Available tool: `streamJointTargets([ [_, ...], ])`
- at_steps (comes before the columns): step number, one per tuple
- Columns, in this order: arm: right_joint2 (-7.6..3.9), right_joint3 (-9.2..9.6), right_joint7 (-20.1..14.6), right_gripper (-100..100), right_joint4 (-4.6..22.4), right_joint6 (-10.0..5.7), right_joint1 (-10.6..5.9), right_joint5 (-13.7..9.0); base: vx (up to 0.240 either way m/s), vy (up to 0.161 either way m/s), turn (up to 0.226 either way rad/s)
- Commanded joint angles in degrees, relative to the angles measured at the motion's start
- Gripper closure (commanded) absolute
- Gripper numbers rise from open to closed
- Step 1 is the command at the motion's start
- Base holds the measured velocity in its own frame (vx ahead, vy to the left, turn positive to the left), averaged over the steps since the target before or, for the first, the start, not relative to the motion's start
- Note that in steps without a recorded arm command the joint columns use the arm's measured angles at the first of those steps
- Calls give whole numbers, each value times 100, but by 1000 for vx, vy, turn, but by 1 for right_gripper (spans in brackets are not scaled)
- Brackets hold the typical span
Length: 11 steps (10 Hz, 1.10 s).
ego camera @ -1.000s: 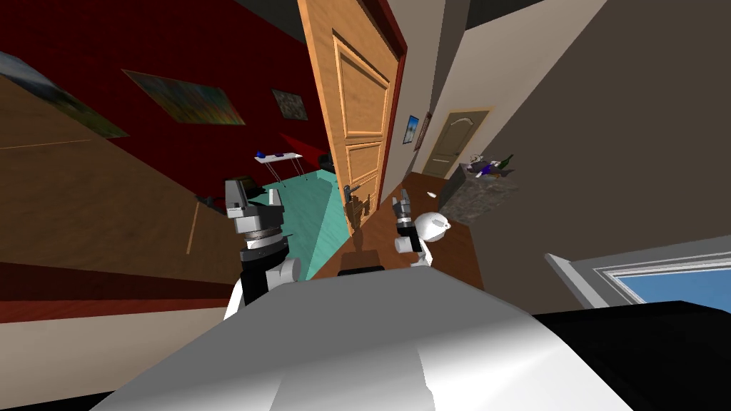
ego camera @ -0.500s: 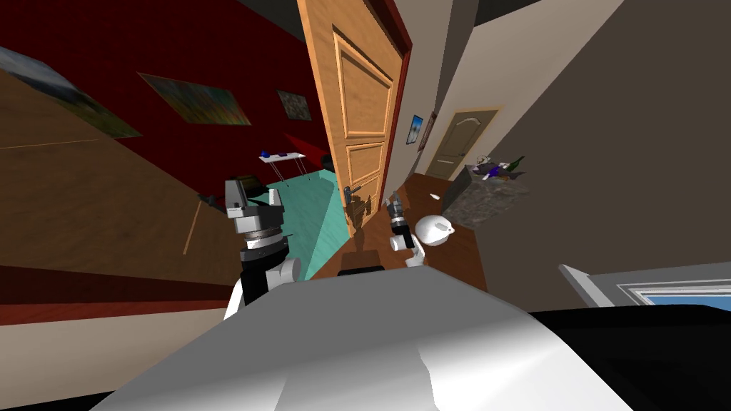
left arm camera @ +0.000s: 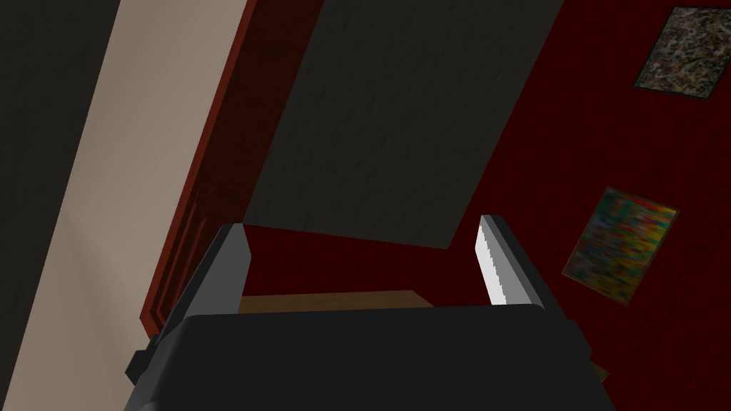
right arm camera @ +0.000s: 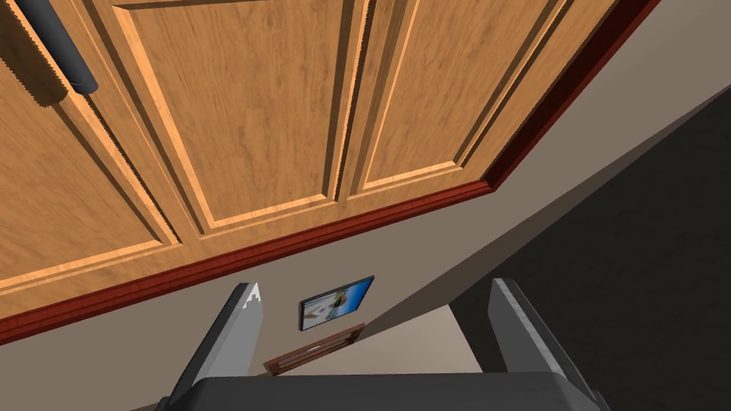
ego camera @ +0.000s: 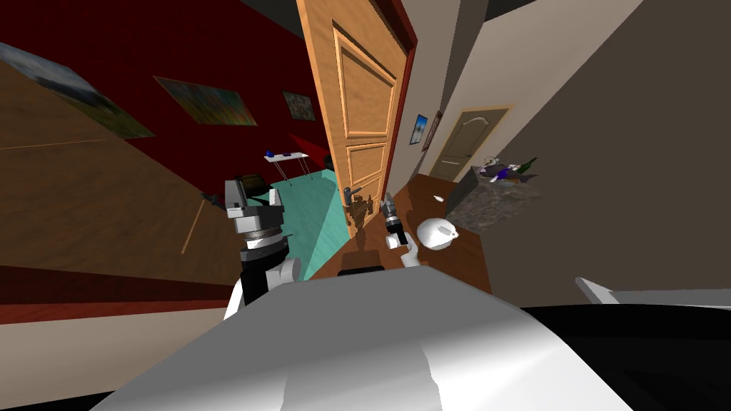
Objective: Push the door open
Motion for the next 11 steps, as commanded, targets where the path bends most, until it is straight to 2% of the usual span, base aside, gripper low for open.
streamJointTargets([
  [1,-34,25,-72,-100,229,-12,-94,24,49,-61,45],
  [2,-39,83,-140,-100,424,-35,-258,83,47,-61,60],
  [3,-39,83,-140,-100,505,-35,-258,83,41,-48,43],
  [4,-41,141,-208,-100,728,-57,-423,141,54,-60,72],
  [5,-41,141,-208,-100,780,-57,-423,141,42,-47,42],
  [7,-42,256,-343,-100,1198,-103,-752,257,60,-59,98],
  [8,-42,256,-343,-100,1331,-103,-752,257,54,-67,43],
  [9,-41,313,-410,-100,1534,-125,-915,314,32,-60,56],
  [10,-41,313,-410,-100,1603,-125,-915,314,26,-42,38],
  [11,-37,369,-476,-100,1842,-147,-1075,371,32,-43,74],
])
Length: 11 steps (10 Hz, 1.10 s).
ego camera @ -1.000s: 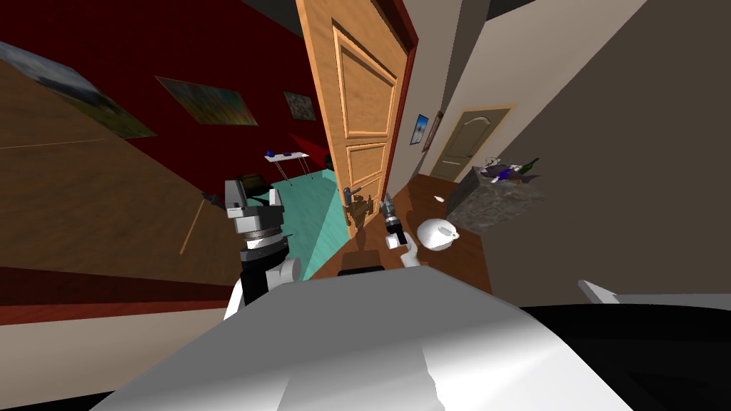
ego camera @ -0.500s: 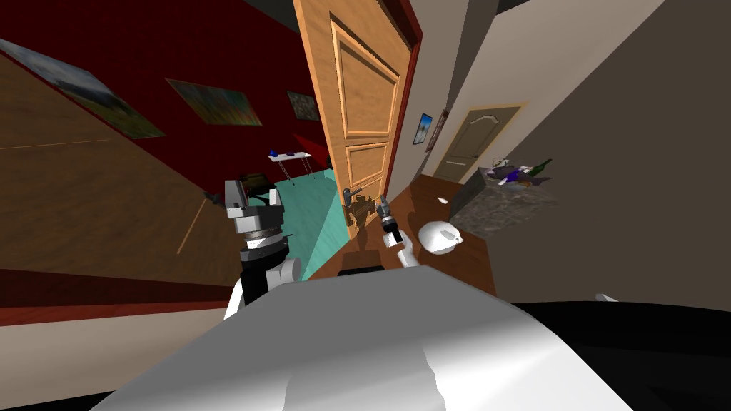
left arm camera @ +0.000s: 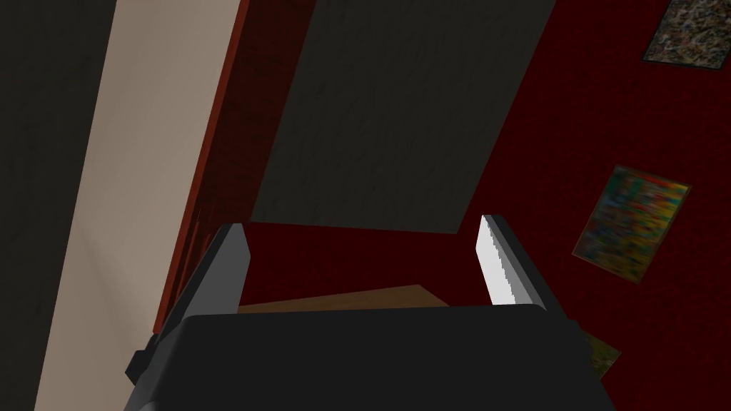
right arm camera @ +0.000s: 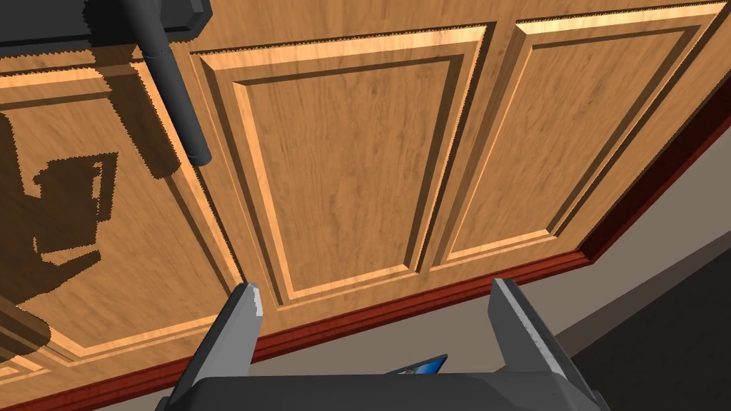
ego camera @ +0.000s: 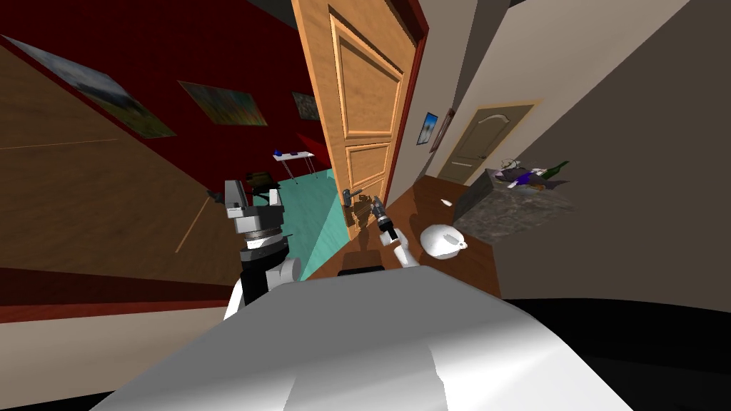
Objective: Push the door open
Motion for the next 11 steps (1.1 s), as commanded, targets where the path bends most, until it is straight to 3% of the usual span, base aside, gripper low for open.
streamJointTargets([
  [1,-6,21,-39,-100,216,-56,-91,24,36,-42,37],
  [2,-2,77,-104,-100,391,-78,-251,81,50,-50,55],
  [3,-2,77,-104,-100,484,-78,-251,81,40,-53,46],
  [4,3,132,-169,-100,677,-100,-409,136,36,-51,73],
  [5,3,132,-169,-100,747,-100,-409,136,35,-44,36],
  [9,36,337,-410,-100,1639,-180,-994,343,63,-83,100],
  [10,36,337,-410,-100,1727,-180,-994,343,45,-62,14],
  [11,46,385,-466,-100,1950,-199,-1130,391,43,-54,36],
])
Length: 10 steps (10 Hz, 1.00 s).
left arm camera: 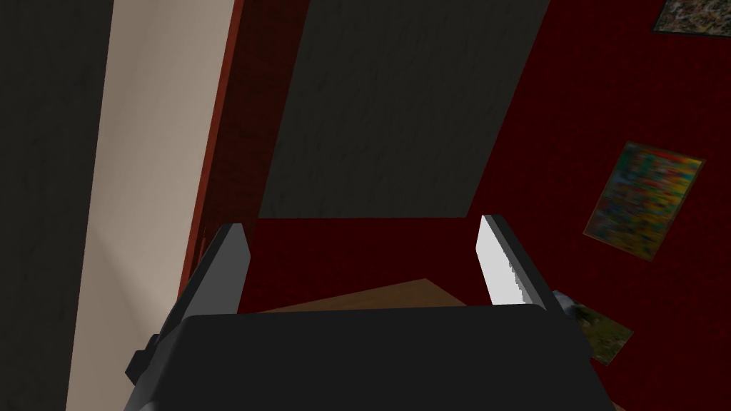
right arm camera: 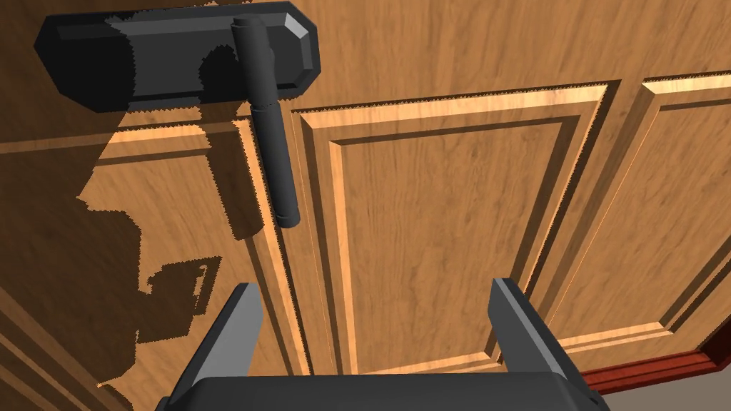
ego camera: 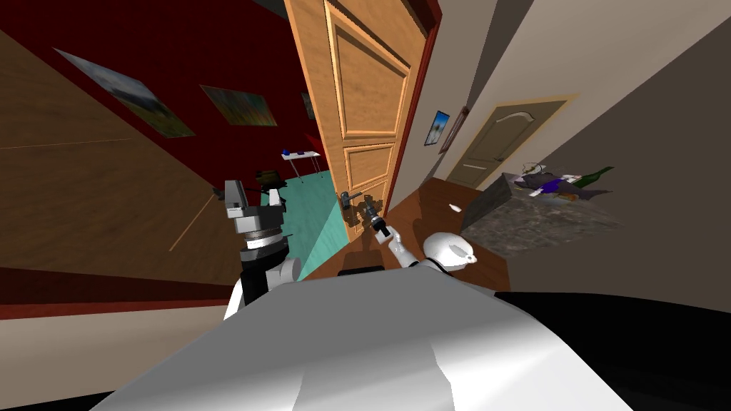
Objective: Push the door open
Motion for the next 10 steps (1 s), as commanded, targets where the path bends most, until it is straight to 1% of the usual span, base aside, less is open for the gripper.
streamJointTargets([
  [1,11,69,-96,-100,286,-34,-221,70,60,-69,89],
  [2,11,69,-96,-100,380,-34,-221,70,39,-58,42],
  [5,48,192,-241,-100,931,-82,-573,194,49,-63,63],
  [7,72,259,-320,-100,1287,-109,-765,261,51,-80,81],
  [8,96,318,-389,-100,1571,-132,-934,321,61,-95,82],
  [9,106,341,-416,-100,1680,-141,-998,344,71,-89,71],
  [10,106,341,-416,-100,1680,-141,-998,344,44,-44,19],
])
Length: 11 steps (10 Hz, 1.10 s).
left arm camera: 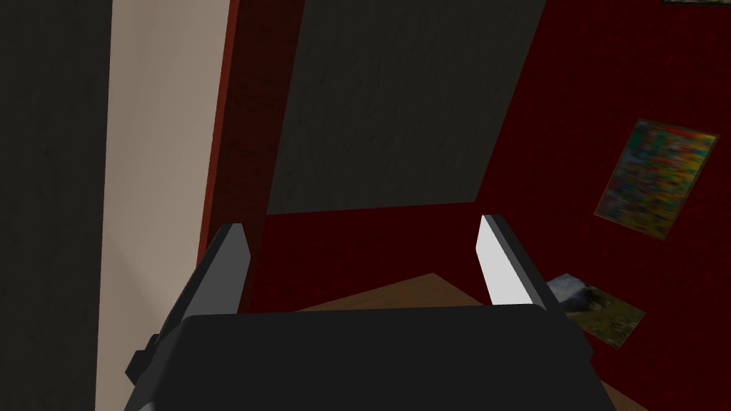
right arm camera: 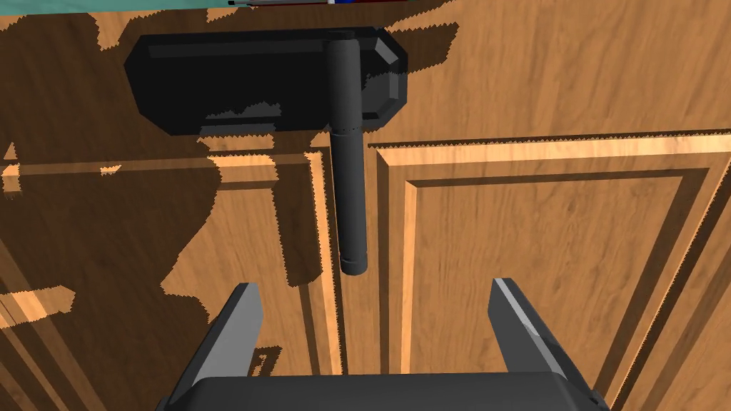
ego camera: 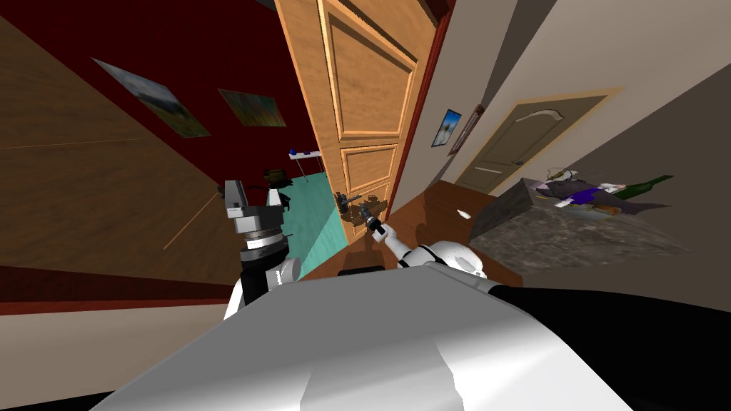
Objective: Push the door open
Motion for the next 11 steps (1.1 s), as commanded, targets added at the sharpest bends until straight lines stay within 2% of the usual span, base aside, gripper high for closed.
streamJointTargets([
  [1,26,16,-15,-100,190,-40,-106,25,22,-23,22],
  [3,51,63,-71,-100,416,-58,-242,72,30,-31,47],
  [5,-24,33,-40,-100,368,-55,-206,51,46,9,21],
  [8,-52,-7,4,-100,382,-48,-207,32,170,93,26],
  [11,12,-54,58,-100,399,-39,-208,10,199,107,30],
])
